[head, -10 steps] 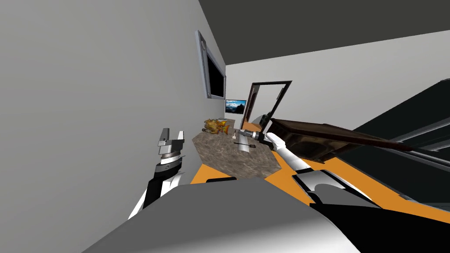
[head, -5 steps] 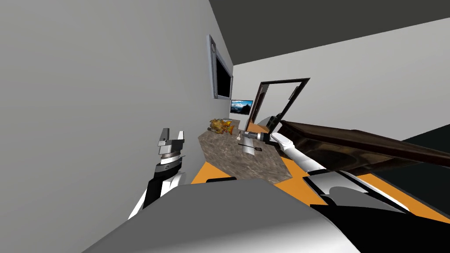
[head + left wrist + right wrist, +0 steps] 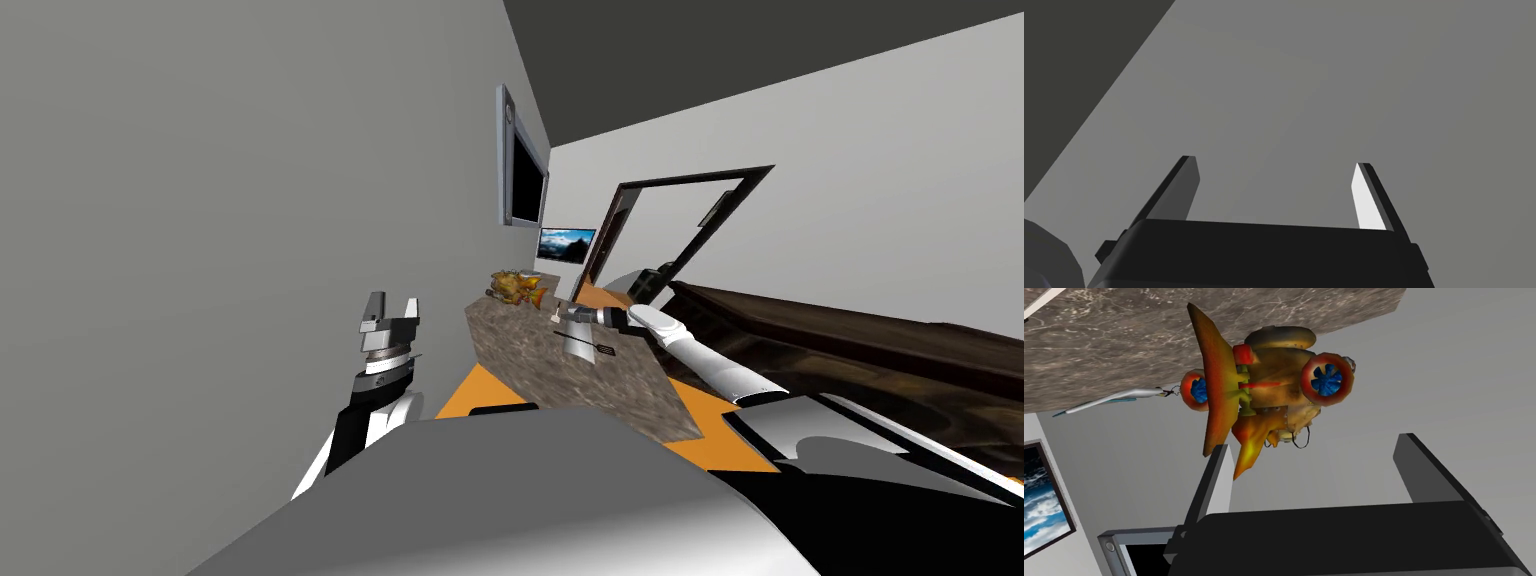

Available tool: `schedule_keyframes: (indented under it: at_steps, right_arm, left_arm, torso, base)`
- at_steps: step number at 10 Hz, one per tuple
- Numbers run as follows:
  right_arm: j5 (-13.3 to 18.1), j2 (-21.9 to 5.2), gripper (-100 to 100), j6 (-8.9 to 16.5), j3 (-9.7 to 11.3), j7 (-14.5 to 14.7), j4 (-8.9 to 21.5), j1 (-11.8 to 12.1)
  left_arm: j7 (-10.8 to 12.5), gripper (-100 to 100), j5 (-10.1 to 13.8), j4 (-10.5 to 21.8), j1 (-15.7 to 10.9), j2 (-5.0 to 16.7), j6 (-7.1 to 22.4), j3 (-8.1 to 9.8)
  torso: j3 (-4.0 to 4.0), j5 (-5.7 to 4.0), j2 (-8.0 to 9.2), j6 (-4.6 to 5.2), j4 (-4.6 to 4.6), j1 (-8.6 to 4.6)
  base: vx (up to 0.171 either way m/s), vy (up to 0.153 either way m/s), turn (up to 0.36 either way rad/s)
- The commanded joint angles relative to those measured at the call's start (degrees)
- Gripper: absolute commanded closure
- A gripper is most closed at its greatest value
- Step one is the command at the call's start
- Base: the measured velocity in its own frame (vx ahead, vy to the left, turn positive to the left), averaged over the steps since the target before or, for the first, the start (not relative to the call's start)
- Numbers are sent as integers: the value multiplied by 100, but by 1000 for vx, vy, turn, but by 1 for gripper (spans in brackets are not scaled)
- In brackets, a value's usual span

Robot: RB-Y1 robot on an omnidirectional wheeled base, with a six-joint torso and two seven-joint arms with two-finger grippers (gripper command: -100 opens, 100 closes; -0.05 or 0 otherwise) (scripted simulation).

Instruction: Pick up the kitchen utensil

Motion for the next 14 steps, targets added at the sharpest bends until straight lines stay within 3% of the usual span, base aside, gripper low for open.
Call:
schedule_keyframes:
  at_steps: [1, 2, 5, 7, 8, 12, 13, 14]
  right_arm:
    - [26, -177, -100, -81, 37, 22, 137, 30]
    - [109, -395, -100, -147, 146, 37, 280, 168]
    - [188, -690, -100, -207, 268, 60, 415, 311]
    - [337, -1098, -100, -312, 544, 124, 663, 611]
    - [337, -1163, -100, -312, 544, 124, 663, 611]
    - [595, -1914, -100, -454, 1165, 308, 1060, 1214]
    - [595, -1961, -100, -454, 1176, 308, 1060, 1214]
    - [651, -2126, -100, -478, 1339, 359, 1136, 1356]
  left_arm:
    - [0, 0, 0, 0, 0, 0, 0, 0]
    - [0, 0, 0, 0, 1, 0, 0, 1]
    - [0, 0, 0, 0, 0, 0, 0, 0]
    - [0, 0, 0, 0, 0, 0, 0, 0]
    - [0, 0, 0, 0, 0, 0, 0, 0]
    - [0, 0, 0, 0, 1, 0, 0, 0]
    - [0, 0, 0, 0, 1, 0, 0, 1]
    - [0, 0, 0, 0, 2, 0, 0, 1]
  torso:
    - [0, 0, 0, 0, 0, 0]
    - [1, 0, 1, 6, 1, -2]
    - [2, 1, 4, 2, 1, 3]
    - [3, 2, 4, 2, 1, 7]
    - [2, 3, 4, 1, 1, 13]
    - [1, 5, 2, 3, 1, 20]
    - [-1, 7, -3, 5, 1, 22]
    - [0, 3, -1, 9, 1, 11]
  base:
    - [-1, 20, 155]
    - [-6, 32, 271]
    - [-2, 31, 189]
    - [-5, 56, 326]
    - [-1, 43, 134]
    - [6, 69, 316]
    - [25, 43, 94]
    - [17, 39, 181]
